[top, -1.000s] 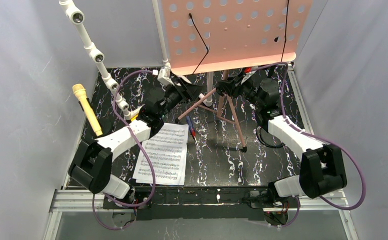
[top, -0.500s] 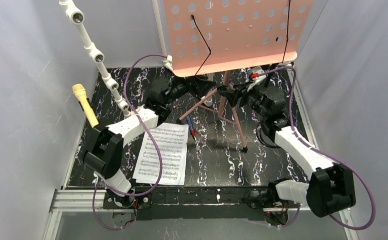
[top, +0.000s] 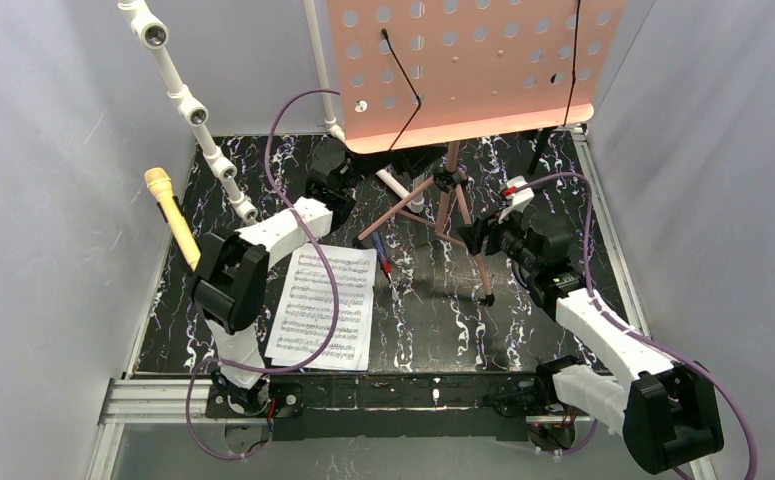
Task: Pack up the instrument practice props
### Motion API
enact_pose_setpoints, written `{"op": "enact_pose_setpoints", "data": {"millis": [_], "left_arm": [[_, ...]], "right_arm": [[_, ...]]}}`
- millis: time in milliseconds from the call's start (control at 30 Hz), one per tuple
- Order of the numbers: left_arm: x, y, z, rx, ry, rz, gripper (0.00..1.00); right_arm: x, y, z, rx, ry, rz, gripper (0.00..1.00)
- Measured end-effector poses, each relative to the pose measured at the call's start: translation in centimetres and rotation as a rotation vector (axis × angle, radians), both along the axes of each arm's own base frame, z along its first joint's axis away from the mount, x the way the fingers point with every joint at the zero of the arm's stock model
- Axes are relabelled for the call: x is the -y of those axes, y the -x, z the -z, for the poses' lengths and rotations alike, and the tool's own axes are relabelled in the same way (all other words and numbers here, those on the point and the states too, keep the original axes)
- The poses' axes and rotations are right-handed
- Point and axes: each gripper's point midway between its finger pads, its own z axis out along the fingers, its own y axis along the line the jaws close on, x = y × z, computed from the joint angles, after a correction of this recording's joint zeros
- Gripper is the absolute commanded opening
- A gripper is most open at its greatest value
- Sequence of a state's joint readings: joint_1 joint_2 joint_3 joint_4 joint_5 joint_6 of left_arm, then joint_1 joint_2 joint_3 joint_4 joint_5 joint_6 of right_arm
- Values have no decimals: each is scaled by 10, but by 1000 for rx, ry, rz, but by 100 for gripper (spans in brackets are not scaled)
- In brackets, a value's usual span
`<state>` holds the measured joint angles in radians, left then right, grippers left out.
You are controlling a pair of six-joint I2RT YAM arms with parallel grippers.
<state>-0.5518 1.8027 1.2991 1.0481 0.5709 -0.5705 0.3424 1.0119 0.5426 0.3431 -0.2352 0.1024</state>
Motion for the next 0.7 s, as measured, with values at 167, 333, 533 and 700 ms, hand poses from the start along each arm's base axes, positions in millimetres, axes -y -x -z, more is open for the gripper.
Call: {"op": "enact_pose_setpoints", "data": {"millis": [167,333,533,700], "left_arm": [[9,-8,-5,19,23,29,62],[19,-15,-4,36,30,54,61],[30,-13,-8,68,31,89,58],[36,-11,-16,100,37,95,60]], "right_arm": [[1,3,16,-32,5,3,63],[-1,-1,23,-40,1,3,59],[-3,-5,33,-59,-1,1,53],[-6,-7,34,-58,-7,-10,49]]}}
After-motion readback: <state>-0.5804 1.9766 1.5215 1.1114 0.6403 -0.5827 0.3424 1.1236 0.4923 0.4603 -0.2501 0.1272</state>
